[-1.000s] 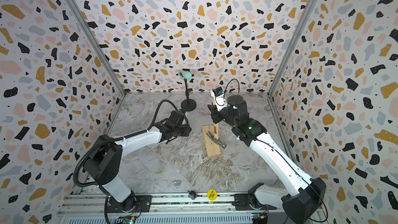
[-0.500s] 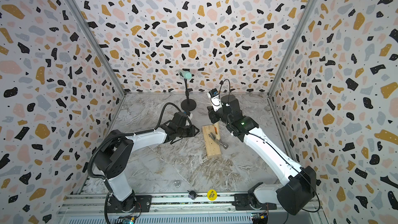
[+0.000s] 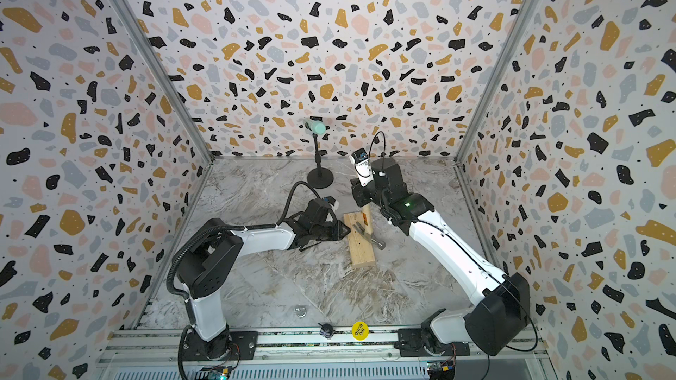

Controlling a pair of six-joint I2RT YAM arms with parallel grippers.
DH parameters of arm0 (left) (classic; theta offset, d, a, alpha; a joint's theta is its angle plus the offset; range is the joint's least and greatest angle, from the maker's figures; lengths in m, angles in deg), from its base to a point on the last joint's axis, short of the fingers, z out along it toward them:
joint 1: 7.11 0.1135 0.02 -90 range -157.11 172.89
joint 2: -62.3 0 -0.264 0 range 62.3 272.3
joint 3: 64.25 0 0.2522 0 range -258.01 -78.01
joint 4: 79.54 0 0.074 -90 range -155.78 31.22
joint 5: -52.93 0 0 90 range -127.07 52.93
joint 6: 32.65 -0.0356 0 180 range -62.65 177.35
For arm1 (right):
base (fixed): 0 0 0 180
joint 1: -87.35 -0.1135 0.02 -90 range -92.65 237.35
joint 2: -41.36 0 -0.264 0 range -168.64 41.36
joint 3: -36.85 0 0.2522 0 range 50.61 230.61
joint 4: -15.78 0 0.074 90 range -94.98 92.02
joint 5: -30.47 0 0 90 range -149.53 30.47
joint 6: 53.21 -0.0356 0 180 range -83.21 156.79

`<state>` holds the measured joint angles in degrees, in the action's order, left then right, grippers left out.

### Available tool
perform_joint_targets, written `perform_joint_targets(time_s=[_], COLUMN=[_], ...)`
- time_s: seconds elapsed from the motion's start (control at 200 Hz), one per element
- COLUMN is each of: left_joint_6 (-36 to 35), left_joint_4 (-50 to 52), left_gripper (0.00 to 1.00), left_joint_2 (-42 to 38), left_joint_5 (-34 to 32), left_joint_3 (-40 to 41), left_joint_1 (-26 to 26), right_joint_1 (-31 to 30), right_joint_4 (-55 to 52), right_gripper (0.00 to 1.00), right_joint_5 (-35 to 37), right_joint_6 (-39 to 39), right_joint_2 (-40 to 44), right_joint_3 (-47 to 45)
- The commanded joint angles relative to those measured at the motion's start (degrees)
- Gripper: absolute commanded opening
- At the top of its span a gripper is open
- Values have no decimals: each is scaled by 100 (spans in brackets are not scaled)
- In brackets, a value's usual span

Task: Use a claw hammer to pull out a nail
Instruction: Place the nail at the center of the board, then remove the nail from the mounting plate.

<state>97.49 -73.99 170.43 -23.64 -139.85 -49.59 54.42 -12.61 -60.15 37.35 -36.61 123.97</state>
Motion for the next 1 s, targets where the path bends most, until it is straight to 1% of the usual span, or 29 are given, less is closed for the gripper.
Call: perform_joint_targets(time_s=[0.0,0.441,0.651,0.996], left_joint_6=[108,153,173,177], left_joint_4=[-272,-331,-295,-269], left_gripper=[29,28,23,21], left_joint_2=[89,164,208,232], left_joint_5=[-9,-43,-53,-56], left_joint_3=[88,240,261,294], left_joint_1=[-84,-144,-146,-164], right_joint_1=[34,266,288,394], right_joint_4=[454,502,557,651], right_gripper=[0,0,0,0], right_joint_5=[58,-113,-137,-262], right_joint_6=[67,-32,-39,-65], right_joint_2=[154,-138,-249,-376], right_joint_3=[468,639,705,726])
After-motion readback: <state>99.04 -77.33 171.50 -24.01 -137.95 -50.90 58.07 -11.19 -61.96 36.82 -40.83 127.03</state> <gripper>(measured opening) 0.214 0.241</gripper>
